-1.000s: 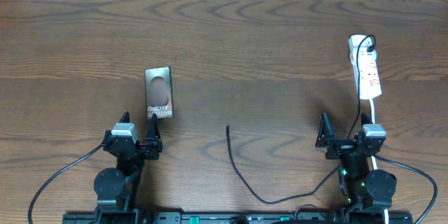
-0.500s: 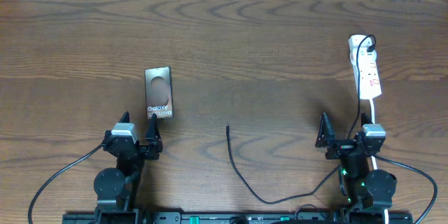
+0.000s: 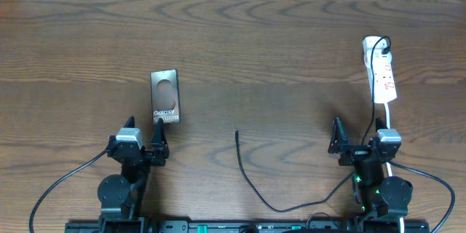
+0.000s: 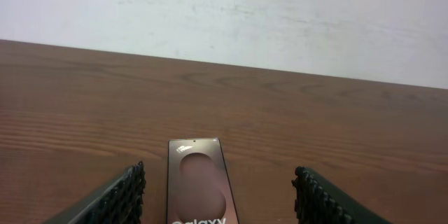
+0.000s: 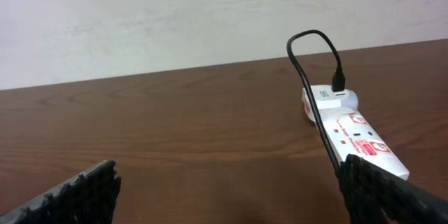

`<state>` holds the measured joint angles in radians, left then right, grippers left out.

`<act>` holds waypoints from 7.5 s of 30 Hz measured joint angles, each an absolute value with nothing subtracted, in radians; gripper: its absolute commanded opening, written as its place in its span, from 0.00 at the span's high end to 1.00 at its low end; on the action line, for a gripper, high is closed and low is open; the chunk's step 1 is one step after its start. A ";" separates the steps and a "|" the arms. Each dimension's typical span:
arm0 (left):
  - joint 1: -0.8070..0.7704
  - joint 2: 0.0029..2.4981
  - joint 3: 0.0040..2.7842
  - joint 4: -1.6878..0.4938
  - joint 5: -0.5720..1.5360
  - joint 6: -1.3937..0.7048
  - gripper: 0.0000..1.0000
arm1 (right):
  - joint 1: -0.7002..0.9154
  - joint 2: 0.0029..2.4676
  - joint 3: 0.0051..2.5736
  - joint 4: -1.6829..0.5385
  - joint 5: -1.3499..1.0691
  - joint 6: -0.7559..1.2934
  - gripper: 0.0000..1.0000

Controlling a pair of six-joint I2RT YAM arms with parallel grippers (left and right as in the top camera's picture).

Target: Plug charger to phone and switch on socket

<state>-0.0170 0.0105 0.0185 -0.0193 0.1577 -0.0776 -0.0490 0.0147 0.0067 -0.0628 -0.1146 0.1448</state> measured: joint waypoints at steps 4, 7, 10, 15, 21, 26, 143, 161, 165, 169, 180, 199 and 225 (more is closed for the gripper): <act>-0.017 0.010 0.019 -0.016 0.158 -0.078 0.34 | -0.049 0.015 0.007 -0.063 -0.115 0.145 0.01; -0.017 0.010 0.019 -0.012 0.158 -0.078 0.34 | -0.049 0.015 0.007 -0.063 -0.115 0.145 0.01; -0.017 0.010 0.018 -0.002 0.159 -0.078 0.34 | -0.049 0.015 0.007 -0.063 -0.115 0.145 0.01; -0.017 0.011 0.018 0.013 0.159 -0.078 0.34 | -0.049 0.015 0.007 -0.063 -0.115 0.145 0.01; -0.017 0.011 0.018 0.015 0.159 -0.078 0.33 | -0.049 0.015 0.007 -0.063 -0.115 0.145 0.01; -0.017 0.057 0.053 0.012 0.159 -0.063 0.33 | -0.049 0.015 0.007 -0.063 -0.115 0.145 0.01; -0.015 2.043 1.479 -0.878 0.107 -0.026 0.04 | -0.049 0.015 0.007 -0.064 -0.111 0.145 0.01; -0.030 2.043 1.412 -0.810 0.121 -0.053 0.03 | -0.049 0.015 0.007 -0.064 -0.111 0.144 0.01; -0.041 2.043 1.399 -0.803 0.121 -0.054 0.03 | -0.049 0.015 0.007 -0.064 -0.111 0.144 0.01; -0.043 2.043 1.399 -0.796 0.125 -0.056 0.03 | -0.049 0.015 0.007 -0.064 -0.111 0.144 0.01; -0.043 2.043 1.399 -0.794 0.124 -0.056 0.03 | -0.049 0.015 0.007 -0.064 -0.111 0.144 0.01; -0.043 2.034 1.365 -0.735 0.112 -0.056 0.03 | -0.049 0.015 0.007 -0.064 -0.111 0.144 0.01; -0.046 2.034 1.357 -0.731 0.064 -0.056 0.03 | -0.049 0.015 0.007 -0.064 -0.111 0.144 0.01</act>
